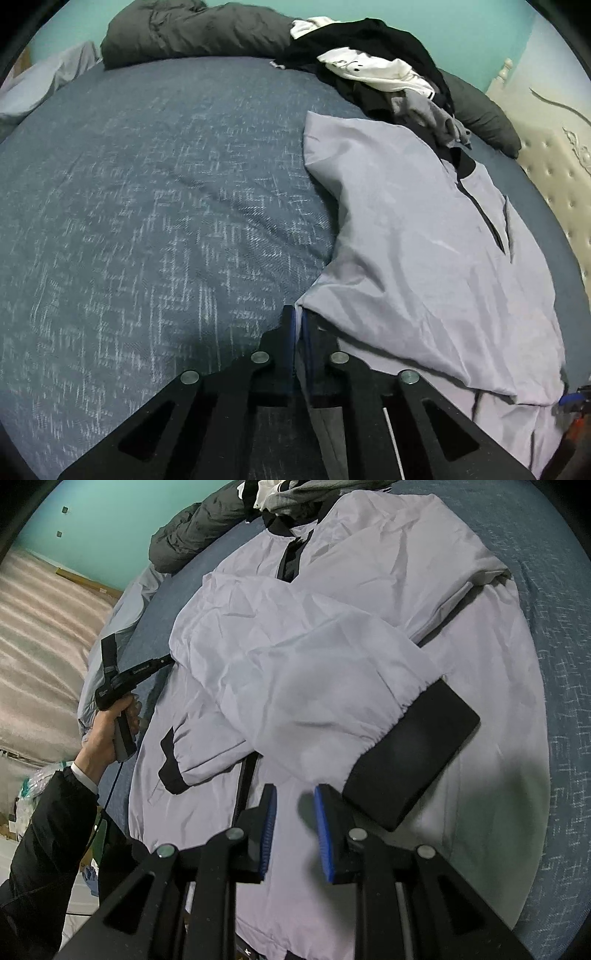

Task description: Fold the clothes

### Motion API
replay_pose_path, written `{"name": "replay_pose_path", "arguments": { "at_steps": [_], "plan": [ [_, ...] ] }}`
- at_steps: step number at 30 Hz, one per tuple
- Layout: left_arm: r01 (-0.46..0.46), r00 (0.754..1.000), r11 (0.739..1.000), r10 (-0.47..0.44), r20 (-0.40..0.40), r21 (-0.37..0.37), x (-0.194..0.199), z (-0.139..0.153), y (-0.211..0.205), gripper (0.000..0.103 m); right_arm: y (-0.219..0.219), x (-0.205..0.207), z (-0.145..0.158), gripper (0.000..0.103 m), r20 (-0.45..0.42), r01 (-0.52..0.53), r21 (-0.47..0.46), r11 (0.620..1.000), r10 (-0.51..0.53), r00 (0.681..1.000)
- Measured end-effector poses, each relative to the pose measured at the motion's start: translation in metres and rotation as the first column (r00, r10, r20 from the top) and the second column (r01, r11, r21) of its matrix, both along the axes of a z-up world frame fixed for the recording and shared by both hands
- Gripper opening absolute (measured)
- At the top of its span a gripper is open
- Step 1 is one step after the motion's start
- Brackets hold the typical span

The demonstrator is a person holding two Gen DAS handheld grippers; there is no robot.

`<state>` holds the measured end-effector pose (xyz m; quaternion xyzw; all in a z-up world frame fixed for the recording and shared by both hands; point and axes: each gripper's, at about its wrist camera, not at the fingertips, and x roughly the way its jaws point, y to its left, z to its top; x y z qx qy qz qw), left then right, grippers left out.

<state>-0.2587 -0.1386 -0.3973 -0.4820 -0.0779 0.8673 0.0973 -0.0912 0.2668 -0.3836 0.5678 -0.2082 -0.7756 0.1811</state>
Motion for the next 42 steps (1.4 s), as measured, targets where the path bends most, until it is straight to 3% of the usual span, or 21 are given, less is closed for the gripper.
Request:
{"name": "replay_pose_path", "arguments": {
  "at_steps": [6,8,14,23,27,30,35,39,42],
  "plan": [
    [0.005,1.0,0.999,-0.007,0.031,0.037,0.047,0.018,-0.012,0.014,0.017,0.002,0.014,0.021,-0.027,0.05,-0.004,0.999,-0.05,0.998],
    [0.023,0.998,0.999,-0.025,0.051,0.046,0.067,0.022,-0.012,0.017,0.026,0.004,0.018,0.03,-0.031,0.072,-0.006,0.997,-0.073,0.997],
    [0.091,0.99,0.995,-0.095,0.108,0.04,0.127,0.028,-0.006,0.02,0.061,0.013,0.026,0.038,-0.009,0.142,-0.018,0.99,-0.143,0.99],
    [0.121,0.987,0.992,-0.124,0.103,0.04,0.185,0.055,0.002,0.02,0.136,0.025,0.048,0.039,0.086,0.183,0.081,0.98,-0.19,0.978],
    [0.119,0.982,0.989,-0.13,0.135,0.086,0.202,0.058,0.005,0.023,0.173,0.034,0.064,0.039,0.126,0.161,0.14,0.977,-0.179,0.976],
    [0.13,0.976,0.986,-0.146,0.163,0.105,0.216,0.056,0.012,0.035,0.18,0.05,0.06,0.041,0.188,0.13,0.163,0.978,-0.16,0.969],
    [0.131,0.963,0.982,-0.159,0.22,0.134,0.235,0.045,0.018,0.037,0.162,0.083,0.033,0.041,0.244,0.087,0.091,0.992,-0.107,0.964],
    [0.117,0.953,0.98,-0.157,0.261,0.161,0.248,0.034,0.017,0.044,0.142,0.103,0.01,0.041,0.265,0.072,0.042,0.997,-0.08,0.961],
    [0.102,0.948,0.978,-0.151,0.28,0.181,0.257,0.028,0.015,0.045,0.13,0.115,-0.004,0.051,0.278,0.072,0.006,0.997,-0.071,0.958]
  ]
}}
